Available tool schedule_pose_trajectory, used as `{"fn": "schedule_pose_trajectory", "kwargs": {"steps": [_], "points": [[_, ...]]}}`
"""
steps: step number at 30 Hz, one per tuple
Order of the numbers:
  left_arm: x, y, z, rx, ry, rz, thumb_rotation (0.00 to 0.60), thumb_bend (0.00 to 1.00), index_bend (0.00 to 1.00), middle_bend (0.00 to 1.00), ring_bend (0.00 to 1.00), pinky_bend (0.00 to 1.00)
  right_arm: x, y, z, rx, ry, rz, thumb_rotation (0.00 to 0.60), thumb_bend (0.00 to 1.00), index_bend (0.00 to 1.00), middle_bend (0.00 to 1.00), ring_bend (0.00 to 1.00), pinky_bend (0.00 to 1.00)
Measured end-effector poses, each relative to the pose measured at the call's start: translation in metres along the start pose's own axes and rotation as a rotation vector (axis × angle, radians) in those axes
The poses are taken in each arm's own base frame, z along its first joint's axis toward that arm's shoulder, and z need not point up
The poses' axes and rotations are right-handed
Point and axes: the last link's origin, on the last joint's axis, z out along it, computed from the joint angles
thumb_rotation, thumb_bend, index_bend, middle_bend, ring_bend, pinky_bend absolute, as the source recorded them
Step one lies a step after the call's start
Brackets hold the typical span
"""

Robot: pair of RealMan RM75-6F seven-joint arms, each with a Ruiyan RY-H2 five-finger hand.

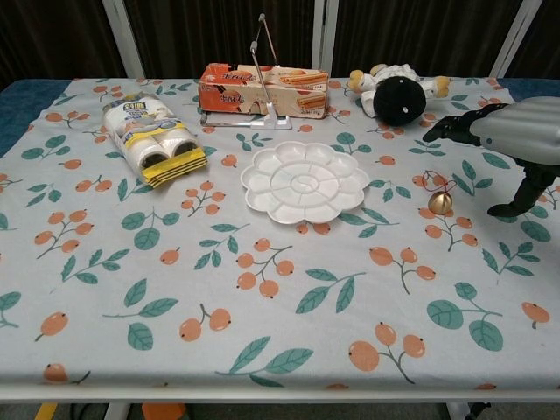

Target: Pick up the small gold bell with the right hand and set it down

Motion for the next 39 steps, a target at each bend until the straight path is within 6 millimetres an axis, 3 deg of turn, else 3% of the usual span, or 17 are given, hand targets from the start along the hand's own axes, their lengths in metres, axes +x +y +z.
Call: {"fn": "schedule_pose_trajectory", "kwargs": {"steps": [11,39], "points": [[-0.001,-0.003,-0.002,0.006,-0.010,-0.005,0.600,0.04,0.06,0.03,0.00,0.01,0.000,-0.005,0.016,0.006,0.002,-0.010,0.600,0.15,0.30,0.00,0.00,0.00],[-0.005,-0.011,-0.003,0.037,-0.019,-0.013,0.600,0.04,0.06,0.03,0.00,0.01,0.000,-0.011,0.030,0.028,-0.004,-0.011,0.600,0.19,0.48,0.00,0.00,0.00]]}}
